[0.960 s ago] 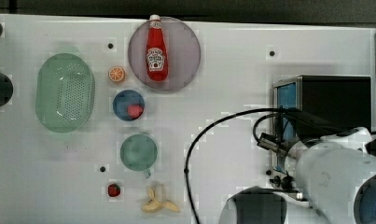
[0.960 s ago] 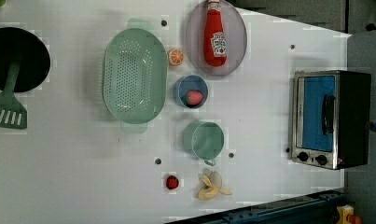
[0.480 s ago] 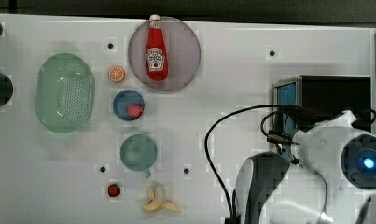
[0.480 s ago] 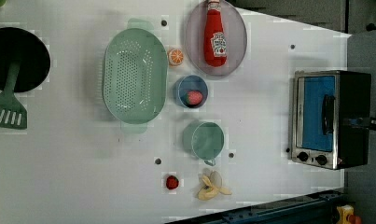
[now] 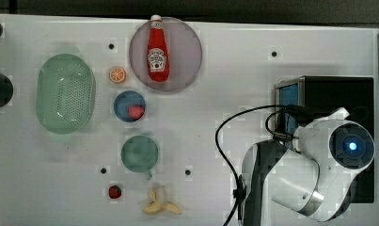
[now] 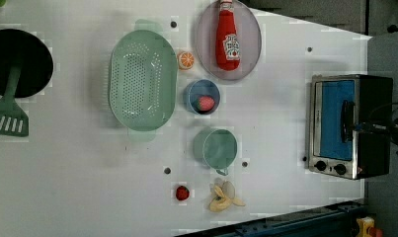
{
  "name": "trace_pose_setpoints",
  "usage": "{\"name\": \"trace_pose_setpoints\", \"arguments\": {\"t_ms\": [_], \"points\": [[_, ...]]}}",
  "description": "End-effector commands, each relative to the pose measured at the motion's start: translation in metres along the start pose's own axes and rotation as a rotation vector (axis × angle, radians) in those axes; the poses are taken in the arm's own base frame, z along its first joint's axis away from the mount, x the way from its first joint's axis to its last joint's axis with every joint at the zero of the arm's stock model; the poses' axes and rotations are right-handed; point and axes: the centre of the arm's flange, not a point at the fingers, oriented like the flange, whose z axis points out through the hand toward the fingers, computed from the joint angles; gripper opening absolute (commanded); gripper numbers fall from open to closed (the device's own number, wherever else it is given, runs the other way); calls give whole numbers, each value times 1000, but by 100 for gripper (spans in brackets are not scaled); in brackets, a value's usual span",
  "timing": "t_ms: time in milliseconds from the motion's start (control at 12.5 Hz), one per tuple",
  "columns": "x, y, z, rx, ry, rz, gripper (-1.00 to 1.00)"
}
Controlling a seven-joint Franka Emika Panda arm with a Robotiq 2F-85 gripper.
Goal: Flap open oven.
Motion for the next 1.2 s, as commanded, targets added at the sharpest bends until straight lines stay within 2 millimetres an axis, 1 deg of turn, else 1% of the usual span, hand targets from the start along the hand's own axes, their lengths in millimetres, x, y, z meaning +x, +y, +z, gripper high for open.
{"name": "trace_pose_setpoints", "arguments": {"t_ms": [80,400,560,720,960,1200], "points": [[8,11,-3,-22,59,-30,-65],[13,5,25,-40,39,-46,-65],[16,-4,30,-43,29,-59,-65],[18,-13,31,-64,24,-86,-65],[21,-34,32,-161,7,-115,-65],[20,-70,38,-287,-7,-139,-65]]}}
